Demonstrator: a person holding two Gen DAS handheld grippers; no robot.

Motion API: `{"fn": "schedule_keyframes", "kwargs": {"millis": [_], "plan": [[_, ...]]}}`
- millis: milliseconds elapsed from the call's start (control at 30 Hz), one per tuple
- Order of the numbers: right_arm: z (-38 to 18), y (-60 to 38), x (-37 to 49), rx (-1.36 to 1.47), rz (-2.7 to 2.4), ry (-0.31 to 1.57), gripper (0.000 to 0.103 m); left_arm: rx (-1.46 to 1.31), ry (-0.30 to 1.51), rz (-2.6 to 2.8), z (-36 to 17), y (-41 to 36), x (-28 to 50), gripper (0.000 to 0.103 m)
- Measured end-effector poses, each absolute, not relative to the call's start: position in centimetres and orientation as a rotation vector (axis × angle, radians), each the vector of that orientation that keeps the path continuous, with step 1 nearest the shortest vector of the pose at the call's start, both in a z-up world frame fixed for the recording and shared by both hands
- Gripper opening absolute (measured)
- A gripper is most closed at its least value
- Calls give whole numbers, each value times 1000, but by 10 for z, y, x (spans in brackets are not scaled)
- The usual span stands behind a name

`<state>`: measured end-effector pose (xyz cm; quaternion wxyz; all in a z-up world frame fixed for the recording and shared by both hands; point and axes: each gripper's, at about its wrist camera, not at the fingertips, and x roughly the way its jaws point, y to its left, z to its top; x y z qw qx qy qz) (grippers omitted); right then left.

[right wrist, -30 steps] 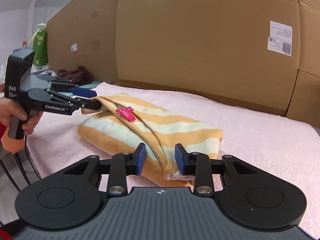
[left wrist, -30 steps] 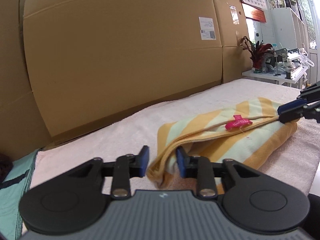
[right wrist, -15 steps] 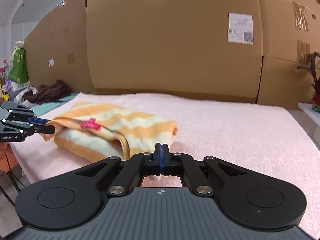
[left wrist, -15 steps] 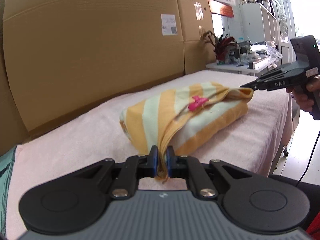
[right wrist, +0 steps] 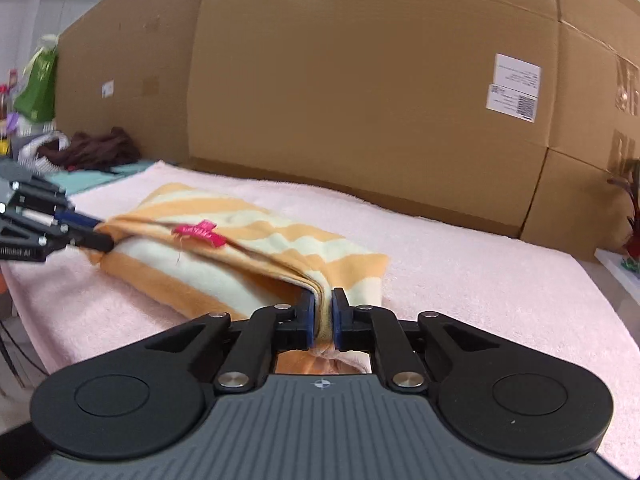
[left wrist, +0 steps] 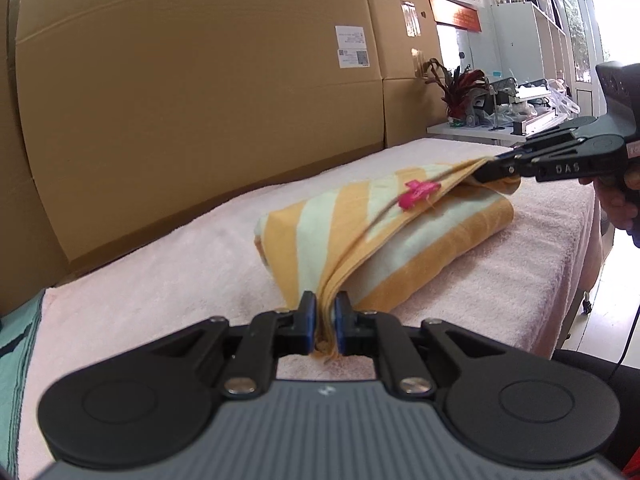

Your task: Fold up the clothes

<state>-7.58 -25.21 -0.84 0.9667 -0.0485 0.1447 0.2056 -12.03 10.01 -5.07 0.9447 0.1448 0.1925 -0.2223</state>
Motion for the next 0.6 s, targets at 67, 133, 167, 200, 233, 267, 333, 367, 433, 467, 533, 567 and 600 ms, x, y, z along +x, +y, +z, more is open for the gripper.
{"fn": "schedule_keyframes", "kwargs": {"millis": [67, 133, 167, 200, 233, 267, 333, 367, 433, 467, 533, 567, 600], "plan": [[-4, -262, -83, -138, 456, 282, 7, 306, 398, -464, -52, 100, -121, 8], [-6, -260, -90, -255, 518, 307, 8, 322, 408, -466, -55, 100, -119, 8], [-10, -256, -93, -314, 514, 312, 9, 323, 413, -467, -56, 100, -117, 8], [-15, -252, -95, -373, 500, 314, 10, 322, 419, -470, -56, 100, -116, 8], [-20, -248, -98, -432, 487, 315, 10, 321, 425, -475, -55, 101, -116, 9], [-20, -249, -100, -448, 486, 313, 12, 335, 432, -480, -54, 102, -117, 11], [-7, -259, -103, -398, 519, 339, 16, 383, 450, -492, -52, 102, -120, 20], [2, -268, -104, -357, 547, 349, 21, 385, 449, -500, -47, 104, -123, 20], [22, -289, -108, -229, 634, 317, 27, 367, 435, -518, -35, 109, -128, 21], [31, -295, -110, -153, 659, 283, 37, 358, 428, -527, -29, 112, -131, 22], [41, -302, -106, -11, 667, 236, 42, 319, 394, -538, -14, 115, -133, 29], [42, -302, -99, 47, 645, 231, 41, 279, 357, -536, -4, 115, -130, 30], [44, -303, -92, 105, 622, 227, 37, 253, 336, -524, 1, 112, -124, 31]]}}
